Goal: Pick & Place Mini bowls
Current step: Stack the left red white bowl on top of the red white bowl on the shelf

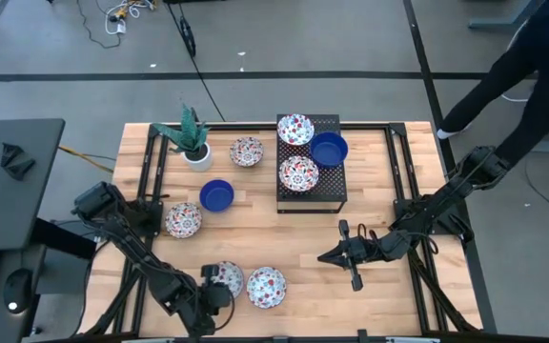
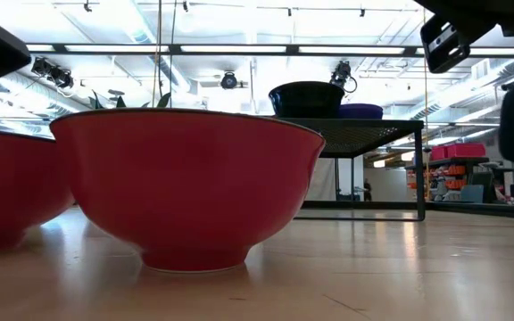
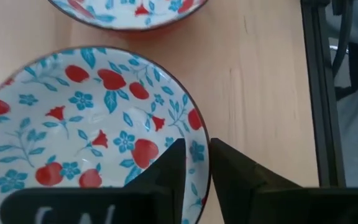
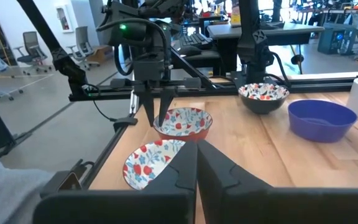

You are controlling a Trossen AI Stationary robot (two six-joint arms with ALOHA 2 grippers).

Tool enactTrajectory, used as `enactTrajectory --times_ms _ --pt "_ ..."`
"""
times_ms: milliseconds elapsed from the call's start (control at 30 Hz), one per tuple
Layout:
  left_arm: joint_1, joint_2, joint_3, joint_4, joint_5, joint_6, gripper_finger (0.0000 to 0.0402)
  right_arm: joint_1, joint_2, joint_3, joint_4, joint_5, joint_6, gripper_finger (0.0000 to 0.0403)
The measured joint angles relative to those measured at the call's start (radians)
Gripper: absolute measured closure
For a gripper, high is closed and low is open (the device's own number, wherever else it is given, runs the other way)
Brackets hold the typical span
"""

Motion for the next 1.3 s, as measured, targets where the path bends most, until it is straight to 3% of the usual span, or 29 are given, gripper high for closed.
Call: enactTrajectory --times_ms 233,500,733,900,1100,1200,1300 --pt "0.03 0.0 0.0 0.002 0.06 -0.001 0.0323 0.0 0.0 0.0 -0.01 0.0 0.002 0.039" --pt "0.037 -0.003 0.003 0.0 0.046 0.007 0.0381 0.0 0.0 0.0 -0.01 0.0 0.002 0.039" --pt "0.041 -0.002 0.046 -0.069 0.049 0.015 0.0382 0.002 0.0 0.0 -0.01 -0.004 0.008 0.039" --pt "0.057 -0.002 0.206 -0.33 0.055 0.019 0.0395 0.017 0.0 0.0 -0.014 -0.019 0.055 0.039" --pt "0.099 -0.002 0.459 -0.664 -0.053 0.122 0.0395 0.091 0.0 0.0 -0.057 -0.018 0.122 0.039" --pt "0.155 -0.002 0.596 -0.742 -0.143 0.228 0.0395 0.12 0.0 0.0 -0.072 -0.015 0.139 0.039" --pt "0.249 -0.004 0.729 -0.728 -0.201 0.443 0.0395 0.139 0.005 0.0 -0.073 0.034 0.131 0.039"
